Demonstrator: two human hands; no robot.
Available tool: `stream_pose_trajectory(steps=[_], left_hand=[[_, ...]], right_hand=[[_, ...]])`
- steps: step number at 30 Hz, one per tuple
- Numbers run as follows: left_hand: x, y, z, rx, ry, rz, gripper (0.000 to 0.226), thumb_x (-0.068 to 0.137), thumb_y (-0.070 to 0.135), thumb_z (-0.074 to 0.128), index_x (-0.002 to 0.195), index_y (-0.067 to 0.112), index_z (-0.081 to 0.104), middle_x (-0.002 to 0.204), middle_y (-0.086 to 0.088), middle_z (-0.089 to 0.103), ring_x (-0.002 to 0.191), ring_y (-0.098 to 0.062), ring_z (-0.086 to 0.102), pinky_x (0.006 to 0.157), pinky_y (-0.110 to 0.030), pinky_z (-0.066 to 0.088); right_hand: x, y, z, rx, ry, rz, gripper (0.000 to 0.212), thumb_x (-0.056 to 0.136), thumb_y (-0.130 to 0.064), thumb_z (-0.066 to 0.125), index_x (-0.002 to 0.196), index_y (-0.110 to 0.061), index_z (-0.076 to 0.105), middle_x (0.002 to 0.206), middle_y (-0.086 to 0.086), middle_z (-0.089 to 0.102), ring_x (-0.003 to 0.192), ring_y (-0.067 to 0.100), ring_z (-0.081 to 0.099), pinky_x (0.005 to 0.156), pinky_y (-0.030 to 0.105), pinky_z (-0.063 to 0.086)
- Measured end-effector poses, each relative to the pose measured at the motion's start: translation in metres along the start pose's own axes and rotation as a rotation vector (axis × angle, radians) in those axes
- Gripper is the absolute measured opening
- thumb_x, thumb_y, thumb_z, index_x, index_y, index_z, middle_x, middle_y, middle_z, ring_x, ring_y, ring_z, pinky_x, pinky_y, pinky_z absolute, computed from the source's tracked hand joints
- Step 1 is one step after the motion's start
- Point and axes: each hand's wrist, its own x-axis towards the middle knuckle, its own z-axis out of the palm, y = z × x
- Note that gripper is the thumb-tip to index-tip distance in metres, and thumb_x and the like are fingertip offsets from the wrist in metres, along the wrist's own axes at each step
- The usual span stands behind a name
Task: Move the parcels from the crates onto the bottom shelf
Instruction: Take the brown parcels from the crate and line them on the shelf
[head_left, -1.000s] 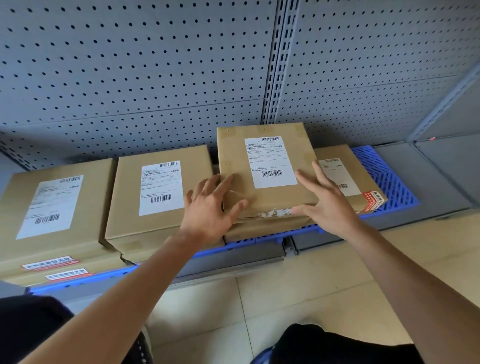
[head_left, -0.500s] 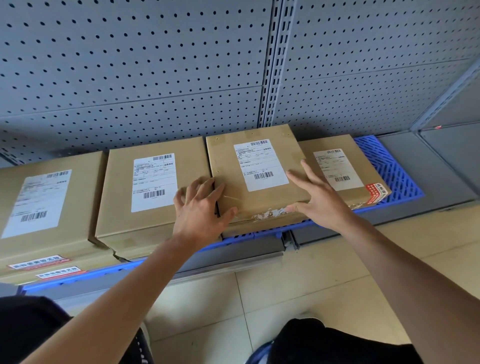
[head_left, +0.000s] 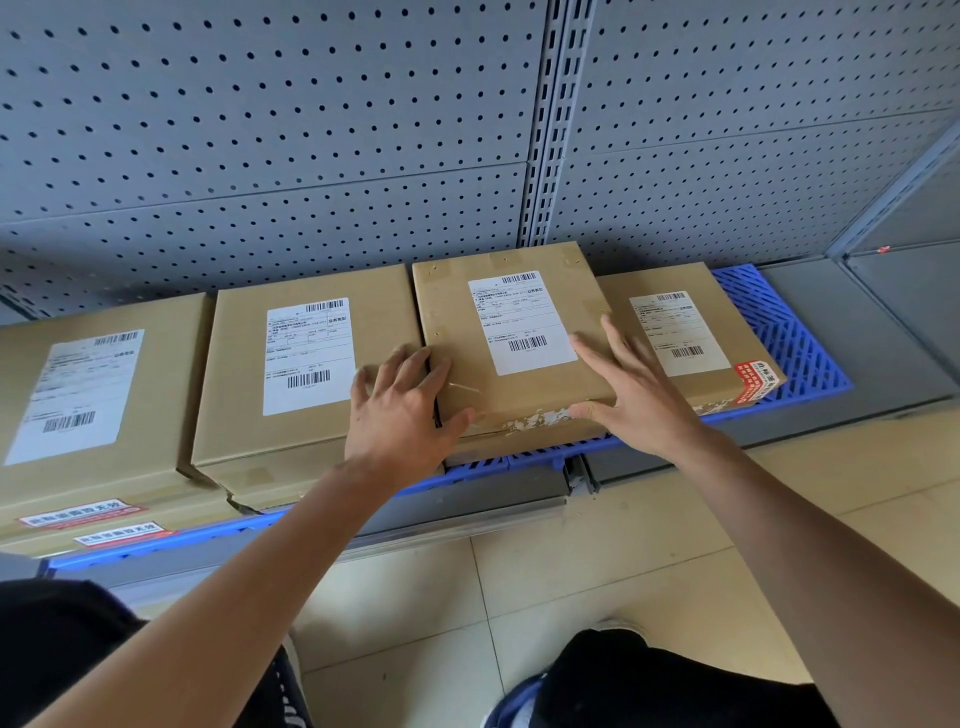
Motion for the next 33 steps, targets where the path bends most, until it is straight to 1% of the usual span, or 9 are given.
stream_pose_trajectory(steps=[3,5,7,10,14,18,22,27,33], left_hand=[[0.0,0.0,-0.001,0.005,-0.008,0.007,0.073,0.091,0.072,0.042,0.151,0.031,0.039,0.16,0.004,0.035,0.153,-0.021,0.017,0.12,-0.056,0.018],[0.001,0.0,-0.003,0.01,-0.027,0.006,0.072,0.091,0.071,0.045,0.152,0.031,0.037,0.16,0.004,0.034,0.153,-0.021,0.016,0.119,-0.057,0.019],[0.002,0.0,-0.005,0.005,-0.05,0.009,0.073,0.091,0.071,0.045,0.152,0.032,0.036,0.161,0.004,0.033,0.152,-0.021,0.015,0.119,-0.057,0.019],[0.005,0.0,-0.009,-0.011,-0.079,0.012,0.072,0.092,0.069,0.047,0.152,0.031,0.037,0.161,0.003,0.031,0.152,-0.022,0.014,0.119,-0.058,0.018],[0.003,0.002,-0.018,-0.027,-0.099,0.02,0.065,0.094,0.06,0.052,0.15,0.029,0.04,0.159,0.0,0.032,0.15,-0.023,0.018,0.117,-0.056,0.022],[-0.011,-0.002,-0.03,-0.039,-0.072,0.019,0.055,0.096,0.052,0.054,0.146,0.033,0.045,0.156,0.004,0.036,0.147,-0.022,0.025,0.116,-0.056,0.026],[-0.035,-0.023,-0.047,-0.026,-0.072,-0.014,0.056,0.098,0.051,0.051,0.149,0.028,0.043,0.156,0.005,0.04,0.145,-0.021,0.029,0.117,-0.054,0.027],[-0.068,-0.063,-0.071,-0.02,-0.076,-0.085,0.054,0.098,0.053,0.05,0.146,0.029,0.046,0.151,0.004,0.046,0.143,-0.022,0.034,0.115,-0.05,0.029],[-0.122,-0.116,-0.116,-0.03,-0.03,-0.163,0.048,0.097,0.051,0.053,0.137,0.024,0.056,0.137,0.001,0.06,0.132,-0.025,0.046,0.107,-0.044,0.038]], right_hand=[[0.0,0.001,0.003,-0.105,-0.005,-0.001,0.093,0.087,-0.071,0.05,0.158,-0.043,-0.003,0.164,-0.006,-0.026,0.152,0.027,-0.017,0.119,0.061,0.015],[0.0,-0.001,0.006,-0.214,0.007,-0.004,0.094,0.087,-0.077,0.038,0.158,-0.038,-0.009,0.164,-0.001,-0.027,0.151,0.029,-0.022,0.119,0.061,0.009],[0.0,-0.009,0.01,-0.319,0.037,-0.031,0.096,0.086,-0.082,0.028,0.159,-0.031,-0.009,0.165,0.004,-0.022,0.151,0.032,-0.019,0.121,0.062,0.004],[0.001,-0.031,0.017,-0.371,0.068,-0.121,0.092,0.087,-0.083,0.024,0.159,-0.032,-0.001,0.167,0.007,-0.009,0.153,0.035,-0.007,0.12,0.063,0.004],[0.002,-0.073,0.022,-0.338,0.077,-0.19,0.075,0.095,-0.072,0.025,0.156,-0.029,0.019,0.167,0.01,0.008,0.153,0.036,0.007,0.12,0.062,0.009],[-0.003,-0.105,0.024,-0.211,0.094,-0.161,0.061,0.102,-0.057,0.03,0.154,-0.026,0.026,0.166,0.009,0.017,0.152,0.031,0.016,0.122,0.055,0.014],[-0.013,-0.124,0.022,-0.124,0.103,-0.148,0.055,0.102,-0.05,0.039,0.148,-0.02,0.037,0.157,0.008,0.036,0.146,0.028,0.029,0.118,0.048,0.027],[-0.023,-0.163,0.019,-0.096,0.084,-0.087,0.053,0.105,-0.047,0.039,0.151,-0.021,0.039,0.157,0.007,0.038,0.147,0.027,0.029,0.117,0.047,0.024],[-0.038,-0.253,0.014,-0.038,0.101,-0.145,0.05,0.104,-0.045,0.042,0.147,-0.02,0.046,0.155,0.007,0.043,0.144,0.03,0.034,0.117,0.047,0.025]])
